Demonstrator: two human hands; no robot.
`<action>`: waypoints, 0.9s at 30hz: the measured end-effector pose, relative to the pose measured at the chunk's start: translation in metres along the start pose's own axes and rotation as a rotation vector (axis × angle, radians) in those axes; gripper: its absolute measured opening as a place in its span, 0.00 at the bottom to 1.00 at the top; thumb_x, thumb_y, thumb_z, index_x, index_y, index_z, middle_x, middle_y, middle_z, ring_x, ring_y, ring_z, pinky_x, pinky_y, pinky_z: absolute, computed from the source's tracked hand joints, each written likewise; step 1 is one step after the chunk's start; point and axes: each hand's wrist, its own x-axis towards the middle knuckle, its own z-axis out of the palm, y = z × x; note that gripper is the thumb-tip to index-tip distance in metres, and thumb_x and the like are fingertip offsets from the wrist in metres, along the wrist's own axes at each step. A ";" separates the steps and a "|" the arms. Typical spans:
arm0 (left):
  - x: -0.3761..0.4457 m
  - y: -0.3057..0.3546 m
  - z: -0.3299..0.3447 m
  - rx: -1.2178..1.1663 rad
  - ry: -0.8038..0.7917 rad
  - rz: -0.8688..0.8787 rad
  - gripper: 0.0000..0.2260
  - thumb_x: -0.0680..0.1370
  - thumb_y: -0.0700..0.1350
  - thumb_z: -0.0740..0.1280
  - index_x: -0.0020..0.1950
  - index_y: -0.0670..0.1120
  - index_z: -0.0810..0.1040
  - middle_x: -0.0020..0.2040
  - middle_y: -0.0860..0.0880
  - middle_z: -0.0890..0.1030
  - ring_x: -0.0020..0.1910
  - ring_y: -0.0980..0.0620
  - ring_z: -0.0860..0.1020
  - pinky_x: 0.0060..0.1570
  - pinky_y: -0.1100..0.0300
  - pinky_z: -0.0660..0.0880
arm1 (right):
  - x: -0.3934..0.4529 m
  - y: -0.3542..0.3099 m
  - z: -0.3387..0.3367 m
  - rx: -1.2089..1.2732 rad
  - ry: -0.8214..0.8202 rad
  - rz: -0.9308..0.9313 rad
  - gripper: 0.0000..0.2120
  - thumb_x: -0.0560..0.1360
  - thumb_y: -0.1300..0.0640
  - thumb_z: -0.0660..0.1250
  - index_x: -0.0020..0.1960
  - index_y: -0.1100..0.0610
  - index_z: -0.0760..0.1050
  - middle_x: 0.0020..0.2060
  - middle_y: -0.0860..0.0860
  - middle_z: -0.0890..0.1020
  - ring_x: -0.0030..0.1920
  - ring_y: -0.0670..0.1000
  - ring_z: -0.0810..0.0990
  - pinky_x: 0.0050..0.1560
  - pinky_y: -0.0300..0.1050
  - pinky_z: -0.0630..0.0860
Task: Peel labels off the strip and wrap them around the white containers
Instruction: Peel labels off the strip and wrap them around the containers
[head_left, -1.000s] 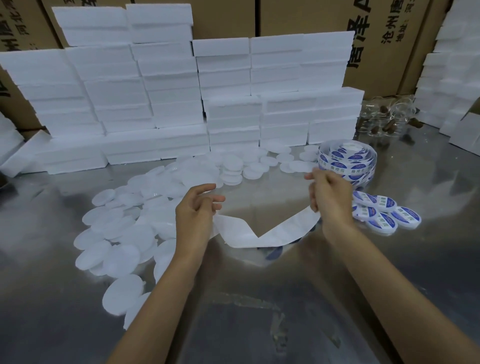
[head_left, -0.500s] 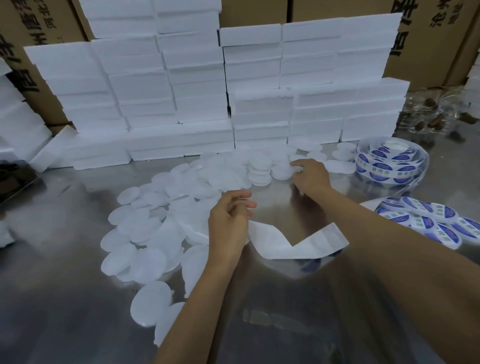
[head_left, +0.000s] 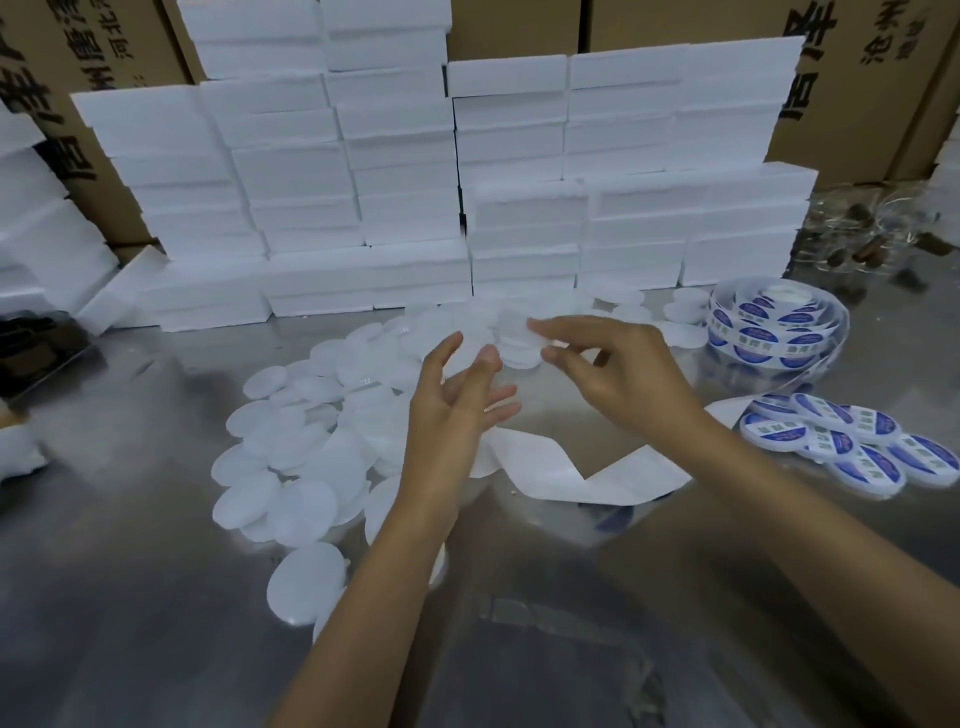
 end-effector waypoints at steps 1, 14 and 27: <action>-0.003 0.002 0.002 -0.021 -0.042 -0.007 0.22 0.80 0.54 0.67 0.73 0.57 0.68 0.59 0.53 0.81 0.51 0.54 0.85 0.44 0.65 0.81 | -0.010 -0.008 -0.002 -0.046 -0.034 -0.048 0.13 0.77 0.51 0.70 0.61 0.40 0.80 0.59 0.39 0.82 0.53 0.37 0.80 0.50 0.31 0.73; -0.012 0.005 -0.001 0.067 -0.062 0.103 0.16 0.85 0.34 0.54 0.58 0.47 0.79 0.59 0.42 0.81 0.47 0.50 0.86 0.44 0.64 0.81 | -0.069 -0.007 -0.050 0.020 -0.696 0.300 0.20 0.68 0.51 0.73 0.58 0.38 0.77 0.58 0.33 0.76 0.58 0.33 0.74 0.55 0.28 0.70; -0.016 -0.006 0.011 0.379 -0.156 0.192 0.10 0.76 0.38 0.73 0.54 0.49 0.83 0.54 0.56 0.84 0.53 0.57 0.81 0.54 0.54 0.80 | -0.075 -0.009 -0.023 0.481 -0.317 0.380 0.02 0.76 0.60 0.72 0.46 0.55 0.84 0.40 0.50 0.87 0.37 0.46 0.83 0.39 0.39 0.79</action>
